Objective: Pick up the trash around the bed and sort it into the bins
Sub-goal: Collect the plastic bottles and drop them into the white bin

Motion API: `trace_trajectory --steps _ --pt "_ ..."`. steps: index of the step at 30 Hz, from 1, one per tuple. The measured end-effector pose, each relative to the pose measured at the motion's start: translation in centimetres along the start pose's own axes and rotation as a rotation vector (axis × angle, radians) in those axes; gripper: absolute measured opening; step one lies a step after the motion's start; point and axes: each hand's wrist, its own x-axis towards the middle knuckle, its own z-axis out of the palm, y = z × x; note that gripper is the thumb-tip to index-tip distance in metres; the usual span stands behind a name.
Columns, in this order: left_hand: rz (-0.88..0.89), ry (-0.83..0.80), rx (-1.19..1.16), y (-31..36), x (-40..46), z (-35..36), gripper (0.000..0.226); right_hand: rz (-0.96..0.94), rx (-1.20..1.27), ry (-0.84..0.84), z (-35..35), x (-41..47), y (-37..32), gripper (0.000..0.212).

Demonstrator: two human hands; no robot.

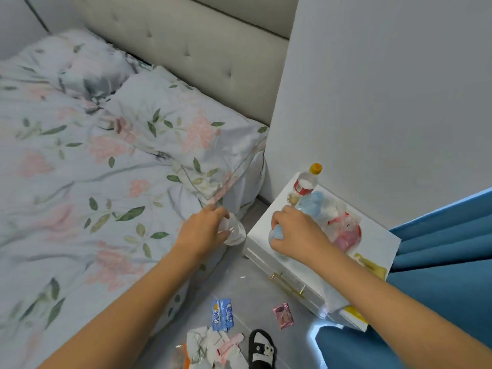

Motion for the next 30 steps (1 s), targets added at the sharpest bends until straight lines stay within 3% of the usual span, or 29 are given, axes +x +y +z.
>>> trace_trajectory --steps 6,12,22,30 --pt "-0.322 0.132 -0.108 -14.4 -15.7 -3.2 0.036 -0.307 0.003 -0.126 5.0 -0.2 -17.8 0.019" --pt "-0.704 0.274 -0.268 -27.8 -36.6 -0.7 0.032 -0.620 -0.057 -0.326 14.9 -5.3 -35.6 0.018" --pt "-1.332 0.470 -0.535 -36.4 -72.4 15.9 0.027 -0.972 -0.084 -0.639 37.2 -23.9 -57.7 0.018" --pt "-1.586 0.559 -0.607 -41.9 -84.7 28.4 0.027 -1.162 -0.184 -0.793 54.2 -34.1 -67.0 0.019"
